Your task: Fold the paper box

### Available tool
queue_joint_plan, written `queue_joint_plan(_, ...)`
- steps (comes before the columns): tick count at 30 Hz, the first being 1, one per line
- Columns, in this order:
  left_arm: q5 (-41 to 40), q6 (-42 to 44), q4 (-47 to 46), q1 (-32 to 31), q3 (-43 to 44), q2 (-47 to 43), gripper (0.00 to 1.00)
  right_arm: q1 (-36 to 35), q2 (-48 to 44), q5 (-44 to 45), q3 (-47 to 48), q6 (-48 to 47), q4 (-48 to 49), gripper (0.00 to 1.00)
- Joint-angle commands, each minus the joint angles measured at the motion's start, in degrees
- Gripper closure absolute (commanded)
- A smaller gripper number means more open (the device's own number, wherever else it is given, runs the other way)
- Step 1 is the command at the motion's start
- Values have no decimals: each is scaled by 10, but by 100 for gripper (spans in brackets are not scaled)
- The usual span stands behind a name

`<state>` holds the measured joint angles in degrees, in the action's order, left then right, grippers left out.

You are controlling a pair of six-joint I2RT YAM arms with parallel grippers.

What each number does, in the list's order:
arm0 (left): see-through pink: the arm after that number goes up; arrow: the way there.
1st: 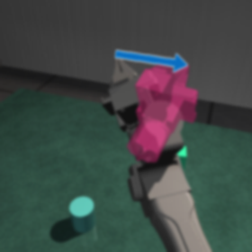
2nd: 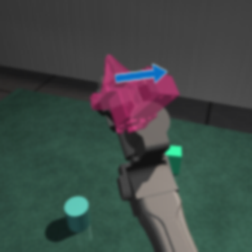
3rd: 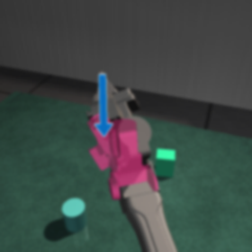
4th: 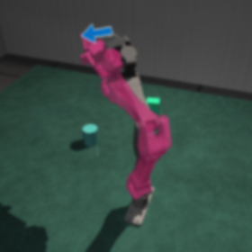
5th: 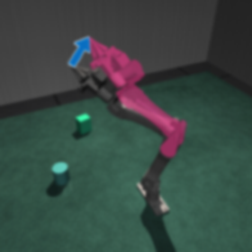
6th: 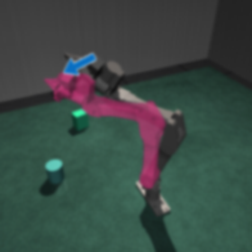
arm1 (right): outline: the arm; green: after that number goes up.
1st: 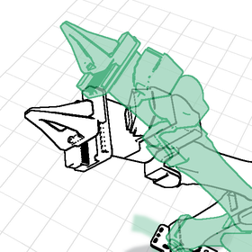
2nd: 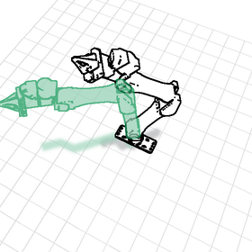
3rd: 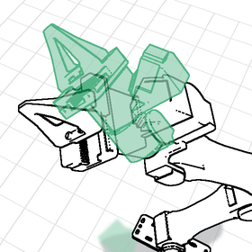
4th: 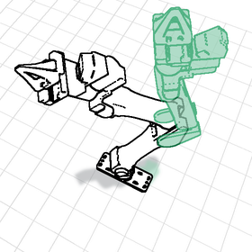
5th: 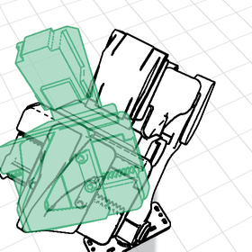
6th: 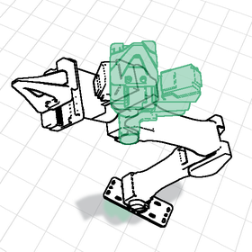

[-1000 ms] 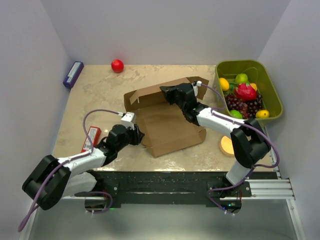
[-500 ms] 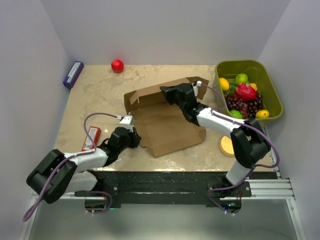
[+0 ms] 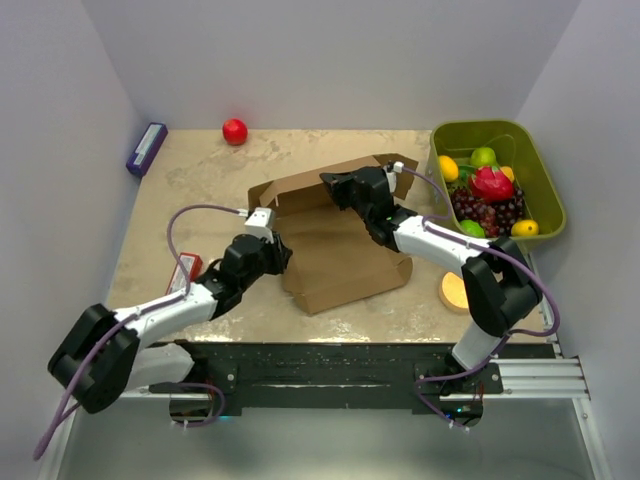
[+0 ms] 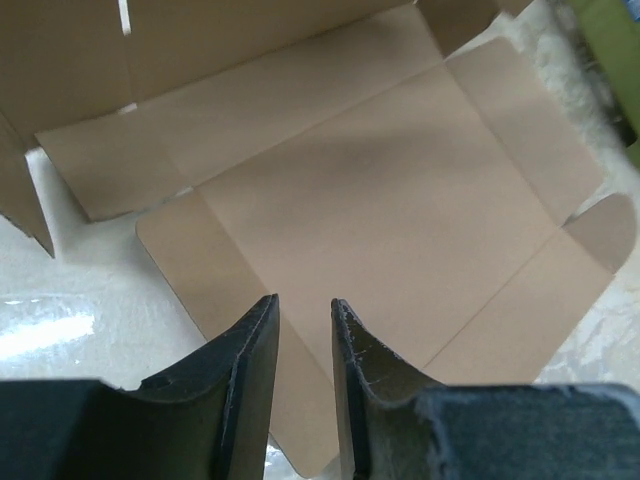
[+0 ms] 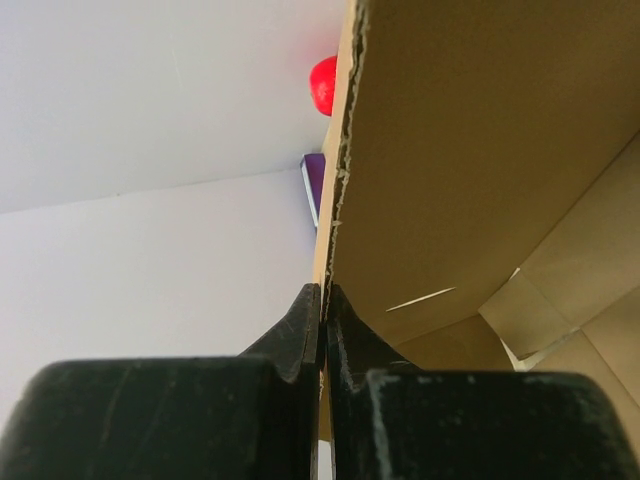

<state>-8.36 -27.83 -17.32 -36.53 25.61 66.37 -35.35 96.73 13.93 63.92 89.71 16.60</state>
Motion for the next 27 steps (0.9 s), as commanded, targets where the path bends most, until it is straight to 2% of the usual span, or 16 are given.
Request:
queue_joint_plan(1,16,8,-31,-3,8,77,70,-2,-25,22,-3,-19,-12,100)
queue_joint_plan(6,34,-13,-87,-3,-27,125,72,-2,-26,22,-2,-21,-14,100)
queue_joint_plan(15,15,-44,-99,-3,-63,174,75,-2,-31,30,-7,-22,-18,100)
queue_joint_plan(22,30,-79,-169,-3,-113,213,76,-2,-32,29,-10,-27,-24,100)
queue_joint_plan(24,47,-66,-167,-3,-100,209,73,-2,-32,28,-12,-29,-24,100)
queue_joint_plan(27,47,-35,-113,-3,-51,166,65,-2,-33,24,-14,-29,-24,100)
